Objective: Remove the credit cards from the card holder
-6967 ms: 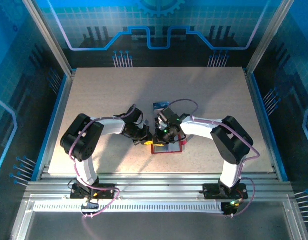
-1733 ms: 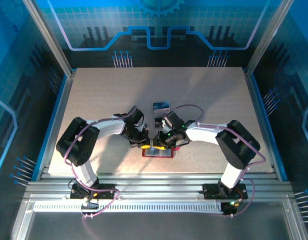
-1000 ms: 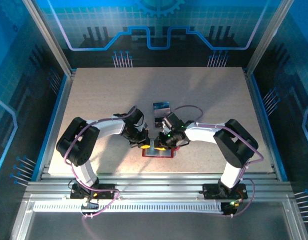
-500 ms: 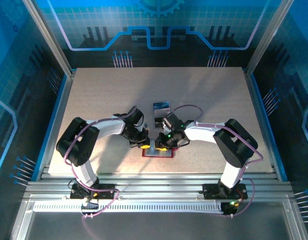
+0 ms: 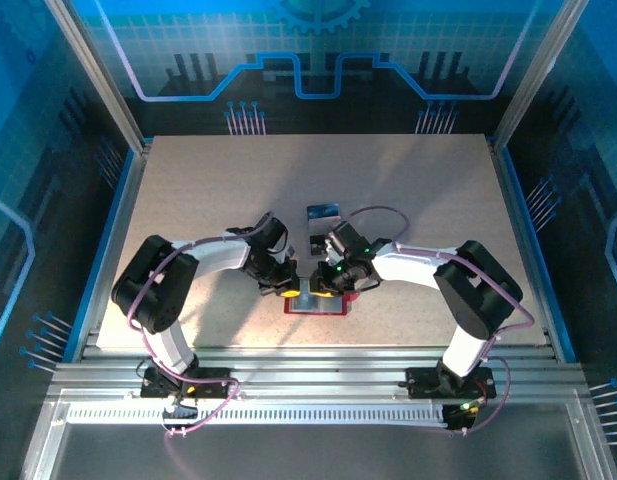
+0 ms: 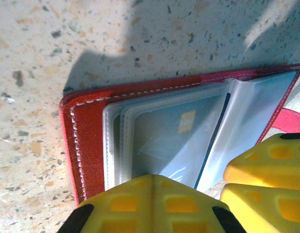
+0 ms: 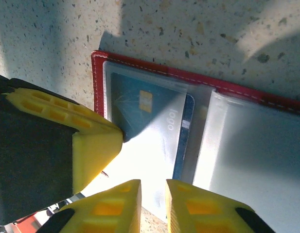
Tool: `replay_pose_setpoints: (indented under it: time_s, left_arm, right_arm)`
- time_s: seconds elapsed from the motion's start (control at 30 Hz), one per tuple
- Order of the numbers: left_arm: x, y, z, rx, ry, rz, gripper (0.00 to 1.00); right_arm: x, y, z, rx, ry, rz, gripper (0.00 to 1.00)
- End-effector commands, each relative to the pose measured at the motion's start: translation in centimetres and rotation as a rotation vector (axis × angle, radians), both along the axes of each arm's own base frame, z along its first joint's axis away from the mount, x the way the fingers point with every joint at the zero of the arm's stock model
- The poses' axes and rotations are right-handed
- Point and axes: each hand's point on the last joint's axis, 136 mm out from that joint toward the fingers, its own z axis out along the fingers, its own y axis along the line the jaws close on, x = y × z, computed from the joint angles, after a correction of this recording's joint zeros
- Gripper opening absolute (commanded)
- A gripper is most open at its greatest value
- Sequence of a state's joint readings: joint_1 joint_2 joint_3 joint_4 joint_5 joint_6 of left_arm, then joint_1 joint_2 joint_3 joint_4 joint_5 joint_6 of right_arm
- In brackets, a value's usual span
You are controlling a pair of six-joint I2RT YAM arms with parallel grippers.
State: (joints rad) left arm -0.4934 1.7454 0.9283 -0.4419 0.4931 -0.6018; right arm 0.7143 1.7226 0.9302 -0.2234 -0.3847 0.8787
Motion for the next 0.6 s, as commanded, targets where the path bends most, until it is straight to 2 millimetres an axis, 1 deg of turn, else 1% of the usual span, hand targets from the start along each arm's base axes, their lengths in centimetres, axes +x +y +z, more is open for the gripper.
replay_pose_setpoints:
  time_s: [0.0,0.3,0.57]
  left_arm:
    - [-1.0,1.3,-0.5,0.049,0.037,0.013,0.00]
    - [-1.0,1.2,-0.4,0.048,0.037,0.015,0.00]
    - [-1.2,1.3,-0.4,0.047,0.038,0.014,0.00]
  right_arm:
    - [0.1,0.1,-0.4,0.016,0.026,-0.008,0.17]
    - [0.3,0.3,-1.5,0.005,0.041,-0.002,0.16]
    - [0.2,0.2,-2.0,-0.006,0.049,-0.001,0.16]
